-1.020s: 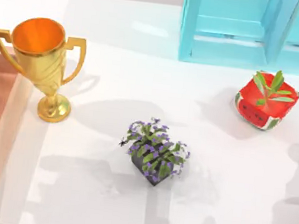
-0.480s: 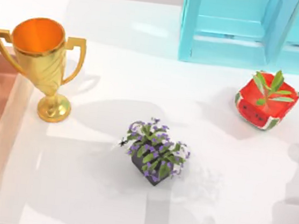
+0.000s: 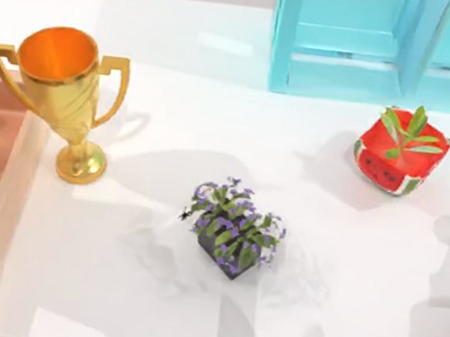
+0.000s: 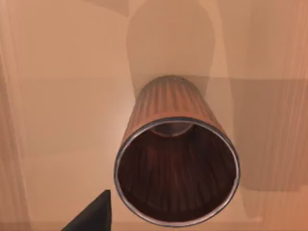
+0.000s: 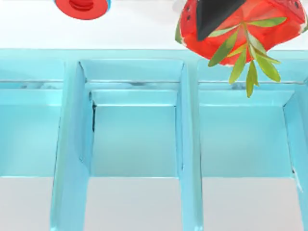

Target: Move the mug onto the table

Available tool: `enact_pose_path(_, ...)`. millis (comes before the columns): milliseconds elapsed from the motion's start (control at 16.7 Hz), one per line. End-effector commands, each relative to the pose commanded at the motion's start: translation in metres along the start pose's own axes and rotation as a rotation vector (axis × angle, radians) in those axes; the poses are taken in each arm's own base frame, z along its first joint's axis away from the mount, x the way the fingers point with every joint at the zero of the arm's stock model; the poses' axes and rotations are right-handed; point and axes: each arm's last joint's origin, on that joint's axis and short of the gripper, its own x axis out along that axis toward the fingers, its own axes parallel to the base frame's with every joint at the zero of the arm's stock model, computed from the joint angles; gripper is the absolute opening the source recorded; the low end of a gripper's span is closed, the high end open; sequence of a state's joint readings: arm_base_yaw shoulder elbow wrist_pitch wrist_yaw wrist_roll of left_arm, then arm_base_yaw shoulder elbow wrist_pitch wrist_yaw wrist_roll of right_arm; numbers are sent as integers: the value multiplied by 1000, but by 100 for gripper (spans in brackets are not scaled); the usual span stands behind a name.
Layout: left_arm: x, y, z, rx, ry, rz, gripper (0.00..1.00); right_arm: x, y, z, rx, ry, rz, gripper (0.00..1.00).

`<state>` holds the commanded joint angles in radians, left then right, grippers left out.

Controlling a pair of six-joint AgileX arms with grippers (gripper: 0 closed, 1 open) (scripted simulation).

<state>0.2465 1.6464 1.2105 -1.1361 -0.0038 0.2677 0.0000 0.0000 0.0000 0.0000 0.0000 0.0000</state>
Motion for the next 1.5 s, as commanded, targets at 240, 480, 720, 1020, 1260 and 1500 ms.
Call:
enact_pose_path(240, 46, 0, -2, 0, -6, 2, 100, 0, 0, 0, 0, 0, 0, 100)
enact_pose_path(480, 57, -1, -4, 0, 1, 0, 100, 0, 0, 0, 0, 0, 0, 100)
enact_pose_path(720, 57, -1, -4, 0, 1, 0, 85, 0, 0, 0, 0, 0, 0, 100)
enact_pose_path(1020, 57, -1, -4, 0, 1, 0, 47, 0, 0, 0, 0, 0, 0, 100)
enact_pose_path(1260, 57, -1, -4, 0, 1, 0, 17, 0, 0, 0, 0, 0, 0, 100)
enact_pose_path(1500, 57, -1, -4, 0, 1, 0, 0, 0, 0, 0, 0, 0, 0, 100)
